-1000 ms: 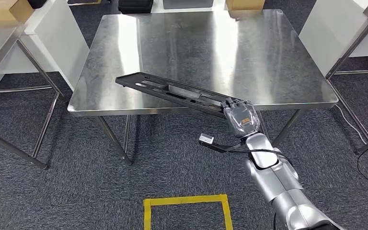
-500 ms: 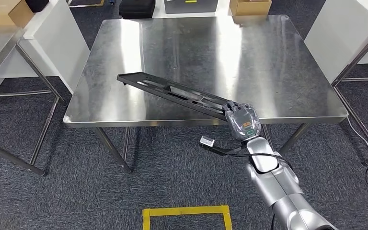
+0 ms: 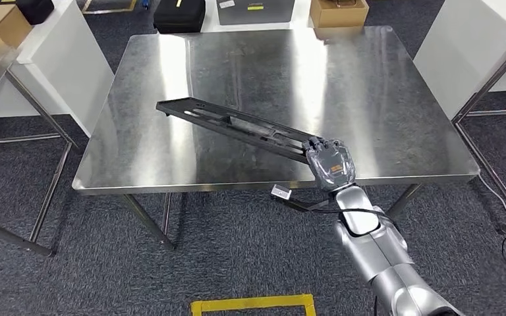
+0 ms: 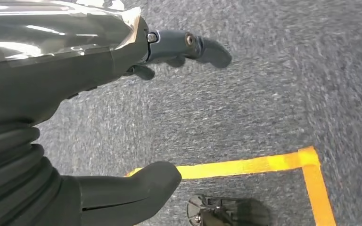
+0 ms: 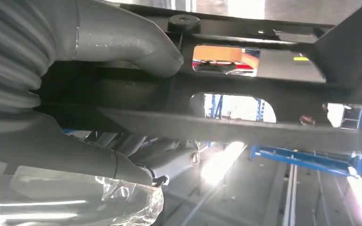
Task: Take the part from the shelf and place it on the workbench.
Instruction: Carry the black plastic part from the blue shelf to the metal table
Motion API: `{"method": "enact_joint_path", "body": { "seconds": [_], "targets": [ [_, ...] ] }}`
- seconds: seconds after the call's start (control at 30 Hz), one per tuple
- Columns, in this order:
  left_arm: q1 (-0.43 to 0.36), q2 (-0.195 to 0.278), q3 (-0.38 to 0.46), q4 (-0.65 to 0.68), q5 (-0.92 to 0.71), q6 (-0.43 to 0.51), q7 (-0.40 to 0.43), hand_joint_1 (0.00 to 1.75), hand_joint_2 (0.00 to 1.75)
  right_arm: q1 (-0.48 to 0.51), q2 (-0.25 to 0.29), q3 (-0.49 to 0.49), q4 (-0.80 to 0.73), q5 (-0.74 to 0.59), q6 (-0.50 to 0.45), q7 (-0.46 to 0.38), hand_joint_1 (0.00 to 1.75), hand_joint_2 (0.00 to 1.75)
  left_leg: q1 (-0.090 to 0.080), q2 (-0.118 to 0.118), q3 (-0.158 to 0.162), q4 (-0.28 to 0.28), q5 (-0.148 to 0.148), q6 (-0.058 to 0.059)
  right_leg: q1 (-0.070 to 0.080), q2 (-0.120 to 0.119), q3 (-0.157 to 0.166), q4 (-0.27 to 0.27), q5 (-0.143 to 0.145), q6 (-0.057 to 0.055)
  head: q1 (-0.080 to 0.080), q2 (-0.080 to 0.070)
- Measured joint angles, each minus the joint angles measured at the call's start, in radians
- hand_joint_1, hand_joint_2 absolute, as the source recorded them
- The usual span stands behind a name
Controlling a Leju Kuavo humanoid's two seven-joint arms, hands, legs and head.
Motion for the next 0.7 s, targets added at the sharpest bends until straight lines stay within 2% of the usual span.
{"method": "enact_joint_path", "body": {
  "seconds": [0.07, 0.1, 0.2, 0.23, 0.27, 0.3, 0.33, 0.37, 0.4, 0.43, 0.5, 0.57, 0.63, 0.7],
  "targets": [
    [0.001, -0.001, 0.0, 0.0, 0.0, 0.0, 0.0, 0.0, 1.75, -0.001, 0.0, 0.0, -0.003, 0.0, 0.0, -0.001, 1.75, 1.75, 0.003, 0.001, 0.031, -0.024, 0.002, 0.011, 0.004, 0.0, -0.015, 0.038, 0.001, 0.009, 0.0, 0.0],
    [0.0, -0.002, 0.001, 0.0, 0.001, 0.0, 0.0, 0.0, 1.75, -0.003, -0.001, 0.0, -0.004, 0.0, 0.0, -0.001, 1.75, 1.75, 0.005, 0.0, 0.043, -0.031, 0.001, 0.015, 0.005, -0.001, -0.041, 0.085, -0.007, 0.007, 0.002, 0.0],
    [-0.002, -0.005, 0.001, 0.0, 0.001, -0.001, -0.001, 0.0, 1.75, 0.001, -0.004, 0.0, -0.004, 0.0, 0.0, 0.0, 1.75, 1.75, 0.006, -0.003, 0.06, -0.033, -0.017, 0.017, 0.002, -0.001, -0.171, 0.273, -0.067, -0.003, 0.004, 0.0],
    [-0.001, -0.006, 0.001, 0.0, 0.001, -0.001, -0.001, 0.0, 1.75, 0.003, -0.004, 0.0, -0.004, 0.0, 0.0, 0.0, 1.75, 1.75, 0.006, -0.005, 0.066, -0.032, -0.025, 0.015, 0.001, -0.001, -0.201, 0.298, -0.081, -0.002, 0.004, 0.0],
    [0.001, -0.007, 0.002, 0.0, 0.001, -0.001, -0.001, 0.0, 1.75, 0.004, -0.005, 0.0, -0.004, 0.0, 0.0, 0.0, 1.75, 1.75, 0.006, -0.007, 0.075, -0.03, -0.034, 0.011, 0.0, -0.002, -0.211, 0.286, -0.075, 0.005, 0.005, 0.0],
    [0.002, -0.009, 0.002, 0.0, 0.001, -0.002, -0.001, 0.0, 1.75, 0.005, -0.006, 0.0, -0.004, 0.0, 0.0, 0.0, 1.75, 1.75, 0.007, -0.008, 0.084, -0.026, -0.044, 0.007, -0.001, -0.003, -0.202, 0.237, -0.048, 0.015, 0.005, 0.0],
    [0.003, -0.01, 0.002, 0.0, 0.001, -0.002, -0.001, 0.0, 1.75, 0.005, -0.007, -0.001, -0.004, 0.0, 0.0, 0.0, 1.75, 1.75, 0.007, -0.01, 0.092, -0.02, -0.055, 0.002, -0.003, -0.004, -0.181, 0.165, -0.005, 0.028, 0.006, 0.0],
    [0.003, -0.011, 0.003, 0.0, 0.0, -0.002, -0.001, 0.0, 1.75, 0.005, -0.009, -0.001, -0.004, 0.0, 0.001, 0.0, 1.75, 1.75, 0.006, -0.011, 0.099, -0.011, -0.069, -0.004, -0.003, -0.007, -0.16, 0.094, 0.036, 0.036, 0.007, 0.0],
    [0.002, -0.011, 0.003, 0.0, 0.0, -0.001, 0.0, 0.0, 1.75, 0.005, -0.011, -0.001, -0.003, 0.0, 0.001, 0.0, 1.75, 1.75, 0.004, -0.011, 0.102, -0.003, -0.081, -0.01, -0.002, -0.009, -0.141, 0.043, 0.064, 0.033, 0.009, 0.0],
    [0.002, -0.011, 0.004, 0.0, 0.0, -0.001, 0.0, 0.0, 1.75, 0.005, -0.012, -0.001, -0.003, 0.0, 0.001, 0.0, 1.75, 1.75, 0.002, -0.011, 0.102, 0.004, -0.092, -0.016, -0.002, -0.011, -0.131, 0.015, 0.08, 0.022, 0.009, 0.0],
    [0.002, -0.01, 0.004, 0.0, -0.001, 0.001, 0.001, 0.0, 1.75, 0.005, -0.012, -0.002, -0.004, 0.0, 0.001, -0.001, 1.75, 1.75, 0.002, -0.011, 0.103, 0.015, -0.103, -0.025, -0.002, -0.01, -0.122, 0.011, 0.08, -0.006, 0.007, 0.0],
    [0.001, -0.009, 0.005, 0.0, -0.001, 0.002, 0.001, 0.0, 1.75, 0.005, -0.014, -0.002, -0.004, 0.0, 0.001, -0.001, 1.75, 1.75, 0.007, -0.008, 0.088, 0.049, -0.11, -0.034, -0.007, -0.008, -0.109, 0.009, 0.077, -0.021, 0.004, 0.0],
    [0.001, -0.008, 0.005, 0.0, -0.001, 0.002, 0.001, 0.0, 1.75, 0.005, -0.014, -0.002, -0.004, 0.0, 0.001, -0.001, 1.75, 1.75, 0.015, -0.003, 0.029, 0.143, -0.131, -0.049, -0.009, -0.008, -0.095, 0.007, 0.068, -0.034, 0.0, 0.0],
    [0.002, -0.008, 0.005, 0.0, -0.002, 0.001, -0.003, 0.0, 1.75, 0.008, -0.013, -0.001, -0.004, 0.0, 0.001, -0.001, 1.75, 1.75, 0.025, -0.001, -0.053, 0.256, -0.175, -0.063, -0.007, -0.007, -0.082, 0.008, 0.056, -0.04, -0.002, 0.0]
  ]
}}
